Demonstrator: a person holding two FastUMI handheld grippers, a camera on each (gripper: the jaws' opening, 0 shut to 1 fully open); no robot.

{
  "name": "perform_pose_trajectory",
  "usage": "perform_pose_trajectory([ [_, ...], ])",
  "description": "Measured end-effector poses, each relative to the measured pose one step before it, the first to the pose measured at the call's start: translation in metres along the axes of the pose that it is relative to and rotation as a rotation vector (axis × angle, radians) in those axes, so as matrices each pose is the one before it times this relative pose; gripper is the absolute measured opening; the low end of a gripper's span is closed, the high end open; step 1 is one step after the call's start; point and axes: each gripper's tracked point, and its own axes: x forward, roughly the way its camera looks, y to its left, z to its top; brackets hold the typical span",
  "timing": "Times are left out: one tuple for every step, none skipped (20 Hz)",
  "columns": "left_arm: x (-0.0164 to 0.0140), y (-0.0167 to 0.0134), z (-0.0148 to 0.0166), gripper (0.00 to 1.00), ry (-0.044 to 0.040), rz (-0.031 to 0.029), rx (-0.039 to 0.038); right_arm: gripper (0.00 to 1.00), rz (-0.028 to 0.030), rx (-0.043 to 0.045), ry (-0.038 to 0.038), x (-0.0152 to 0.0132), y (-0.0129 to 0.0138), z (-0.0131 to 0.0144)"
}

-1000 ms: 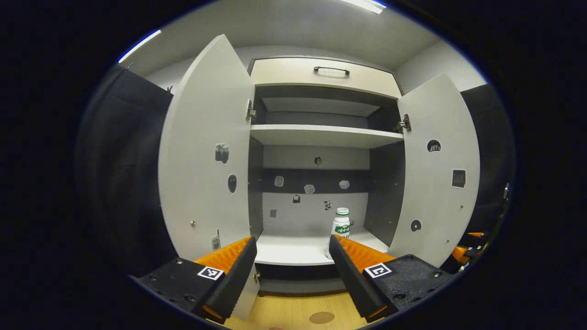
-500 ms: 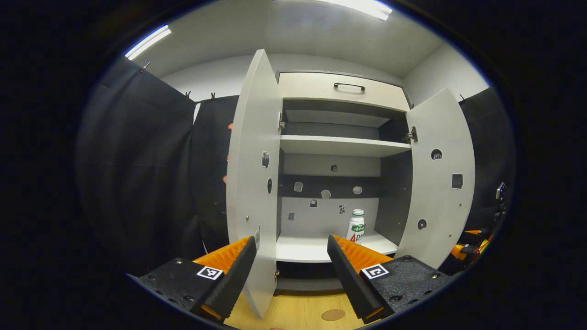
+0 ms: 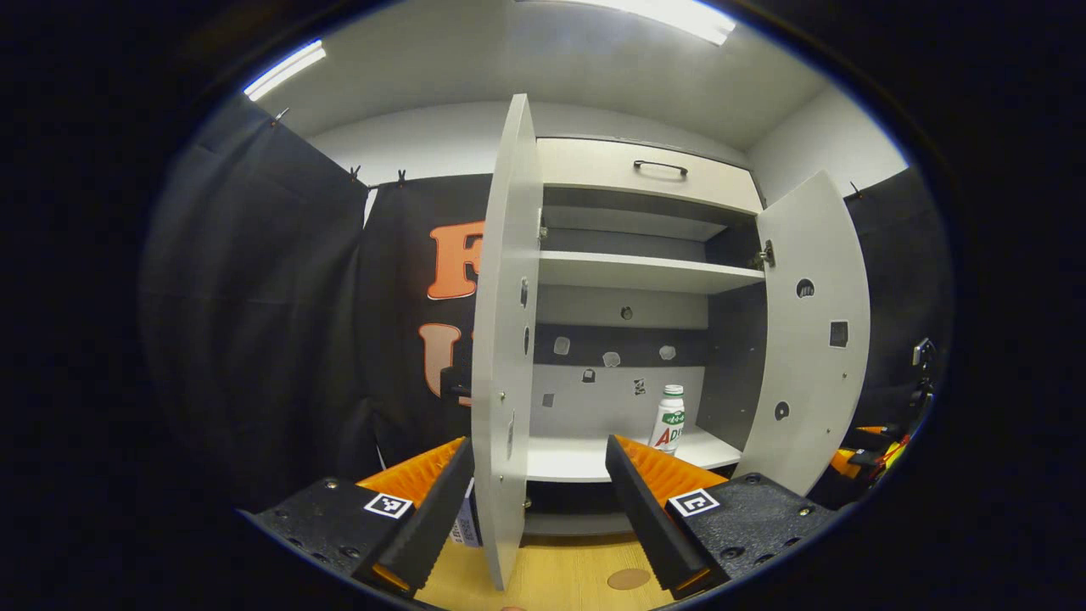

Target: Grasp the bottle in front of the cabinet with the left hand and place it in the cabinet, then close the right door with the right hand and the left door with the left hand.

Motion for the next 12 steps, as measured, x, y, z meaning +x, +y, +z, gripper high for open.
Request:
perform_pose_trajectory([
  [-0.00080, 0.00627, -0.00092, 0.95, 0.00006, 0.00140, -0.00065, 0.94, -0.00175, -0.00211, 0.00036, -0.00090, 0.00676, 0.00046],
  [-0.00126, 0.00691, -0.00120, 0.95, -0.00150, 0.00225, -0.00021, 0.94, 0.00081, -0.00115, 0.00056, 0.00020, 0.00667, 0.00069],
  [-0.00107, 0.00770, -0.00105, 0.95, -0.00078, 0.00396, 0.00133, 0.94, 0.00287, -0.00012, 0.00107, -0.00049, 0.00761, 0.00026],
  [-0.00044, 0.00631, -0.00193, 0.95, -0.00078, 0.00514, 0.00272, 0.94, 0.00503, 0.00020, 0.00141, 0.00060, 0.00829, -0.00065],
  [-0.00016, 0.00702, -0.00142, 0.95, -0.00099, 0.00673, 0.00495, 0.94, 0.00608, 0.00037, 0.00069, 0.00048, 0.00759, 0.00096],
  [-0.00069, 0.00696, -0.00231, 0.95, 0.00036, 0.00689, 0.00698, 0.94, 0.00660, -0.00059, 0.00032, 0.00020, 0.00908, 0.00006],
  [-0.00059, 0.00679, -0.00249, 0.95, 0.00022, 0.00655, 0.00762, 0.94, 0.00646, -0.00163, 0.00081, 0.00126, 0.00895, 0.00004],
  [-0.00098, 0.00660, -0.00112, 0.95, -0.00034, 0.00454, 0.00668, 0.94, 0.00543, -0.00155, -0.00083, 0.00116, 0.00977, 0.00068],
  [-0.00009, 0.00615, -0.00340, 0.95, 0.00127, 0.00578, 0.00360, 0.94, 0.00419, -0.00023, -0.00018, 0.00164, 0.00899, -0.00012],
  [-0.00077, 0.00673, -0.00303, 0.93, 0.00575, 0.00461, -0.00276, 0.94, 0.00477, 0.00251, -0.00022, 0.00167, 0.00850, -0.00054],
  [-0.00092, 0.00646, -0.00292, 0.95, 0.00355, 0.00479, -0.00445, 0.94, 0.00703, 0.00304, -0.00053, 0.00121, 0.00828, 0.00057],
  [0.00098, 0.00717, -0.00427, 0.93, 0.00493, 0.00727, -0.00030, 0.94, 0.00882, 0.00288, -0.00095, 0.00135, 0.00971, 0.00059],
])
